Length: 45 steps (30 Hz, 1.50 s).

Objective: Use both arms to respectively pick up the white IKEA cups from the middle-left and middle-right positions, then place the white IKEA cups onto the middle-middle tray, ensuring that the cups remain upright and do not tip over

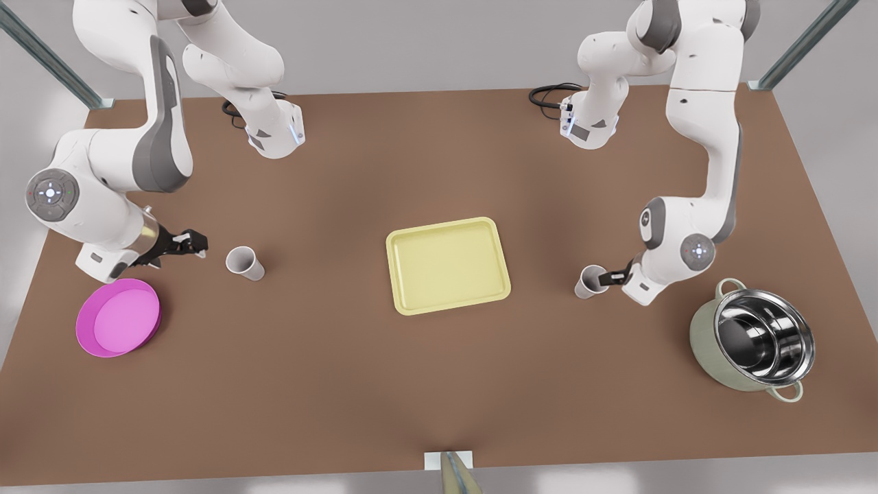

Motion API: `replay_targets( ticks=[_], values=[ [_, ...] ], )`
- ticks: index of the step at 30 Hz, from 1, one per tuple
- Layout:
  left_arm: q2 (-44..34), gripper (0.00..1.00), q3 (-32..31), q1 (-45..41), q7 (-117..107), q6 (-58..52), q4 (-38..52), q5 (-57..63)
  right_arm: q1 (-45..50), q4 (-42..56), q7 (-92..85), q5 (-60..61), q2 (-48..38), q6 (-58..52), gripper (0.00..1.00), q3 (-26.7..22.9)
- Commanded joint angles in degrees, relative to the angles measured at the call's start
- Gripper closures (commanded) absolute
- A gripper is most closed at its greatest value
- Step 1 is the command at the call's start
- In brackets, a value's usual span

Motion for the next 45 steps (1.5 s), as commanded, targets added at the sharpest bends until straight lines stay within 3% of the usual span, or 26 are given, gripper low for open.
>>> replay_targets(
  ticks=[1, 8, 9, 10, 13, 15, 16, 23, 28, 35, 41, 42, 43, 44, 45],
  values=[
    [0.45, 0.00, 0.00, -0.07, -0.78, 2.71, -0.77, 0.06, -0.70, -0.37, -1.02, 0.37, 0.03, 0.85, 0.00, 0.01],
    [3.09, 0.00, 0.00, -1.30, -0.78, 2.80, -0.85, 0.06, -3.34, -4.77, -1.19, 0.98, 2.66, 6.04, 0.00, 0.01],
    [3.53, 0.08, 0.00, -1.30, -0.78, 3.33, -0.77, 0.06, -3.78, -5.29, -1.19, 0.98, 2.84, 6.57, 0.00, 0.01],
    [3.62, 0.30, 0.00, -1.30, -0.87, 3.33, -0.77, -0.20, -3.87, -6.70, -1.19, 1.07, 2.67, 7.89, 0.00, 0.01],
    [4.06, 0.63, 0.00, -1.21, -0.78, 3.68, -0.77, -2.93, -4.84, -11.80, -1.46, 1.25, 2.58, 11.66, 0.00, 0.01],
    [4.06, 0.77, 0.00, -1.21, -0.78, 3.68, -0.77, -2.93, -4.84, -14.17, -1.46, 1.25, 2.14, 13.86, 0.00, 0.01],
    [4.06, 0.79, -0.09, -1.30, -0.78, 3.68, -0.77, -2.93, -4.92, -16.28, -1.46, 1.25, 1.09, 15.70, 0.00, 0.01],
    [0.98, 0.79, -1.49, -3.67, -8.16, 3.50, -0.15, -2.76, -5.27, -25.77, -1.63, 2.92, -1.73, 24.50, 0.00, 0.01],
    [2.74, 0.79, -11.96, -9.91, -32.94, 0.61, 7.67, -2.49, -6.33, -30.52, -1.81, 2.92, 0.64, 31.26, 0.00, 0.01],
    [9.68, 0.79, -12.31, -18.09, -42.35, -0.63, 13.65, -0.03, -6.24, -35.18, -2.07, 2.83, 1.26, 35.48, 0.00, 0.01],
    [12.85, 0.79, -13.98, -18.62, -43.67, 0.69, 13.65, 0.06, -8.00, -39.93, -2.68, 3.18, 3.98, 42.78, 0.00, 0.10],
    [12.93, 0.76, -13.98, -18.62, -43.58, 0.78, 13.65, 0.15, -8.53, -39.93, -2.69, 3.27, 4.69, 43.13, 0.00, 0.10],
    [13.37, 0.66, -13.98, -18.53, -43.50, 0.95, 13.65, 0.23, -8.53, -39.93, -2.77, 3.18, 4.95, 43.31, 0.00, 0.10],
    [13.46, 0.47, -13.98, -18.53, -43.50, 2.19, 13.56, 0.23, -8.53, -39.93, -2.77, 3.18, 5.39, 43.57, 0.00, 0.18],
    [13.55, 0.34, -13.98, -18.62, -43.50, 2.19, 13.56, 0.23, -8.53, -39.93, -2.77, 3.18, 5.65, 43.66, 0.00, 0.18]
  ],
)
